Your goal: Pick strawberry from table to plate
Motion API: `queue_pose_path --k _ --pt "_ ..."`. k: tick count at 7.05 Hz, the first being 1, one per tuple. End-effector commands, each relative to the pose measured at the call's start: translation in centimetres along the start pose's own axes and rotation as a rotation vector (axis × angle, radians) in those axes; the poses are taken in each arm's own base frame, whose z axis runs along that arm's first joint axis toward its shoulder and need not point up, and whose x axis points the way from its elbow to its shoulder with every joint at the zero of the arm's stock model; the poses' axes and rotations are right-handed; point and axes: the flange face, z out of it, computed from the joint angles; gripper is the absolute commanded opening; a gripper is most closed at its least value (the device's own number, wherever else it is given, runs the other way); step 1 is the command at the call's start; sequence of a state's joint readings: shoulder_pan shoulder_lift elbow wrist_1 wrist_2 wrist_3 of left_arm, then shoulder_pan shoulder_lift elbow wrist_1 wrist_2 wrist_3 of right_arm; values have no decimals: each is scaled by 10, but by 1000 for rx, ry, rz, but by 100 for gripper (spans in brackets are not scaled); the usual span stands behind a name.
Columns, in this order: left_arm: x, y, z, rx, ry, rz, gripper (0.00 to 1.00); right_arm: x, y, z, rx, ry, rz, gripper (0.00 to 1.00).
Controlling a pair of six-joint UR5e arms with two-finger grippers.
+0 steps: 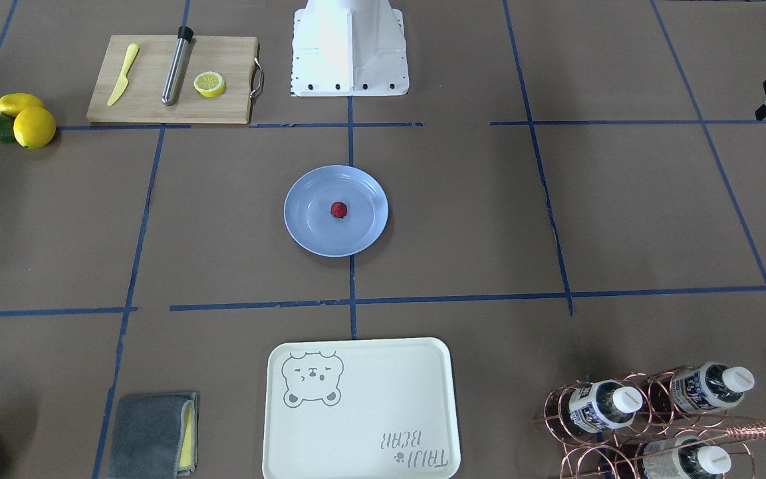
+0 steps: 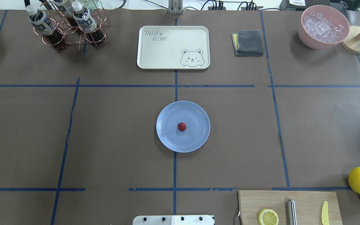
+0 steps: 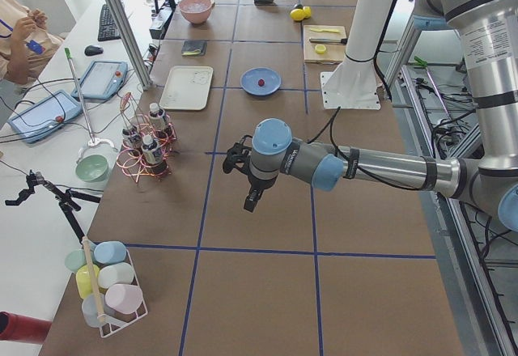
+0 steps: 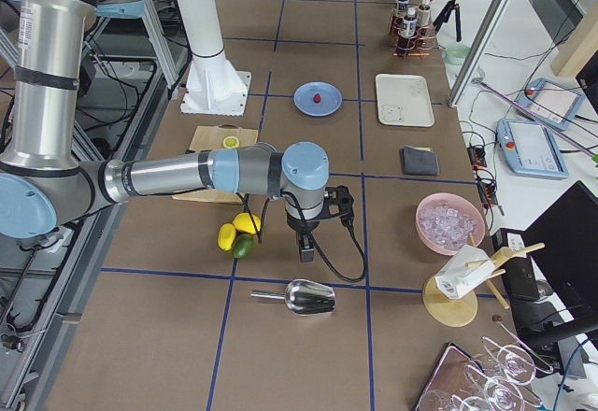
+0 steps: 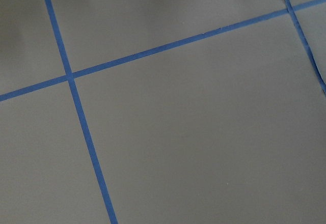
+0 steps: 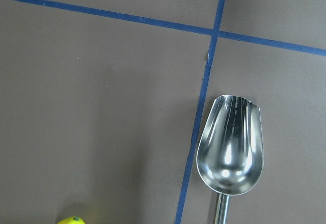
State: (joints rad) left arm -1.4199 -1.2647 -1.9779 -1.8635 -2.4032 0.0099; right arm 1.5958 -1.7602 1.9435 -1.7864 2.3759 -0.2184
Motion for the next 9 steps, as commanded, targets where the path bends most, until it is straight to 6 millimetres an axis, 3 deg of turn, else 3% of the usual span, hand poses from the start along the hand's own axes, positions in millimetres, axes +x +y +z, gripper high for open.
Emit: queue_pose_path --k 1,4,7,9 --pt "-5 -2 -10 23 -21 29 100 1 3 2 -6 -5 9 100" --pt "-4 -3 -14 25 -23 -5 100 2 7 8 -13 -43 76 100" --pt "-9 12 -7 5 -17 -31 100 -1 8 7 -5 -67 101 100" --pt "-3 9 -13 50 -23 18 100 0 20 10 -12 -68 106 100"
